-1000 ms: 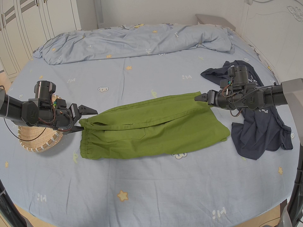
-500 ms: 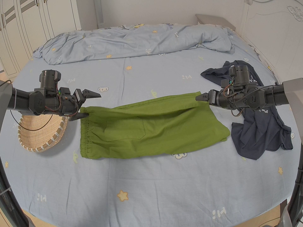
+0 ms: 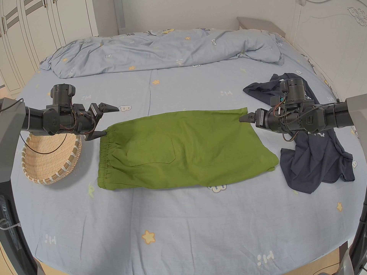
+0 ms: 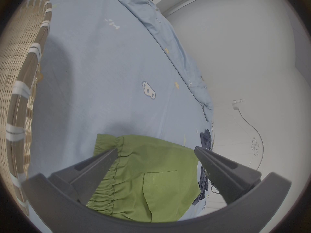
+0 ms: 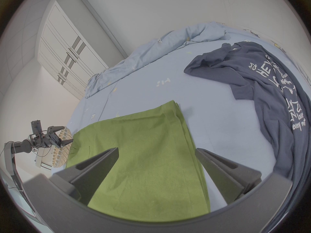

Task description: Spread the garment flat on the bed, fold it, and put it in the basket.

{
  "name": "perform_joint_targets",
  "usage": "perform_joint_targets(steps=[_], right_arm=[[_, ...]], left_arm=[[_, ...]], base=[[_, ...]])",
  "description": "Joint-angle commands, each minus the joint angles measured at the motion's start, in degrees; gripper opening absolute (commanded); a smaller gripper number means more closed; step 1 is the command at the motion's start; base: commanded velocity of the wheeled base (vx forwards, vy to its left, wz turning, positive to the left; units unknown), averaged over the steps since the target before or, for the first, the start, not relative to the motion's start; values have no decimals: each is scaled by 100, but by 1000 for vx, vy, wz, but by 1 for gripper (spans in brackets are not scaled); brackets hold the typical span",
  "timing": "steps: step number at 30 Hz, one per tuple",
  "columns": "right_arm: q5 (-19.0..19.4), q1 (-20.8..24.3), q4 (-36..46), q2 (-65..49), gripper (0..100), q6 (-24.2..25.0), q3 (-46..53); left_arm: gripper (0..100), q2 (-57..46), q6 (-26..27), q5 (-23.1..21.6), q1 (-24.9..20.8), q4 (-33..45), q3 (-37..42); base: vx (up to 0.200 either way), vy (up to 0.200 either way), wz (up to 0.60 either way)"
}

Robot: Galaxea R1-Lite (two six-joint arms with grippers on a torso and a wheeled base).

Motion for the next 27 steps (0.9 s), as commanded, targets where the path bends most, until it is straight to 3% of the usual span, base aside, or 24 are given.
perform_joint_targets(steps=[1,5,10,11,14,24,27], right_arm=[[6,-12,7,-107,100,16,51],[68,-179,51,-309,100,368,156],[85,-196,51,-327,100,385,174],[762,-732,78,-467,100,491,701],[1272,-1005,95,-520,100,473,877],[1412,-996,385,-775,100,438,1237],[1412,-987,403,-836,100,447,1325]], left_arm=[[100,-178,13,-3,-20,13,97],[100,-820,119,-3,-143,13,607],[100,-846,127,-3,-143,13,633],[100,-2059,347,-118,-152,-13,2092],[100,-2208,708,-91,-82,-22,2751],[100,-1804,936,-162,278,-848,4043],[100,-1540,1244,-179,314,-1217,4210]], base=[[0,0,0],[0,0,0],[0,0,0],[0,0,0],[0,0,0],[0,0,0],[0,0,0]])
